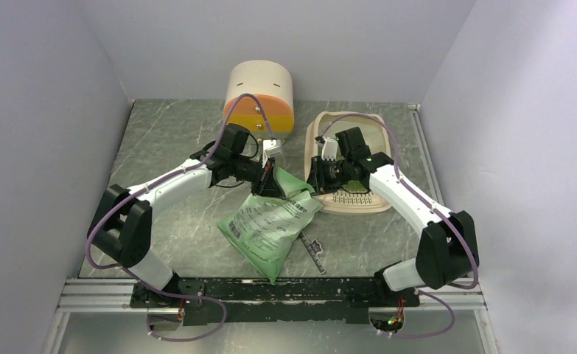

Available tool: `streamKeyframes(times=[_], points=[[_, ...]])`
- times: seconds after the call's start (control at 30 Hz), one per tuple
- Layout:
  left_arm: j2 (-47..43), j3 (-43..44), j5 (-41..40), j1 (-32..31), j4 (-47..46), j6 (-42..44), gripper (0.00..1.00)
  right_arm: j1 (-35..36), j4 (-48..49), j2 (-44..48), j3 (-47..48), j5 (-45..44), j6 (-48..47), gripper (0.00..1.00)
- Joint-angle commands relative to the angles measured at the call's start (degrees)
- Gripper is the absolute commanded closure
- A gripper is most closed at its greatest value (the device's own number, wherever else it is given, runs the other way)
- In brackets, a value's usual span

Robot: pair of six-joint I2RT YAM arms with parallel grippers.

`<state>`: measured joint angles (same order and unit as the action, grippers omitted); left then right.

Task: Fill the litter box with clean litter
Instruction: 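Scoop the cat litter from the cat litter bag.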

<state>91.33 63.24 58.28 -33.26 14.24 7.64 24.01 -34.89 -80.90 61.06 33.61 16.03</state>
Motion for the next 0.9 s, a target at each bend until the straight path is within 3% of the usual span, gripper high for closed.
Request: streamKeyframes(times=[0.0,0.4,0.67,0.87], points=[[-0.5,0.0,1.9,-0.6,-2.7,-1.1,0.95,1.4,2.0,-3.3,-3.9,9.8,2.1,1.00],[-0.8,-0.6,0.9,-1.0,-3.5,-1.7,0.95,-4.3,15.1,-1.1,-11.4,26.1,10.2,1.00],[-1.4,-1.2,0.2,-1.0,-4.4,-2.4,0.95,-9.8,35.3,3.3,-20.5,37.0,25.5,1.00],[-3.0,-2.9,0.2,-1.0,-9.1,-5.0,0.95,-10.5,49.3,5.6,-25.0,38.9,37.3,1.00]])
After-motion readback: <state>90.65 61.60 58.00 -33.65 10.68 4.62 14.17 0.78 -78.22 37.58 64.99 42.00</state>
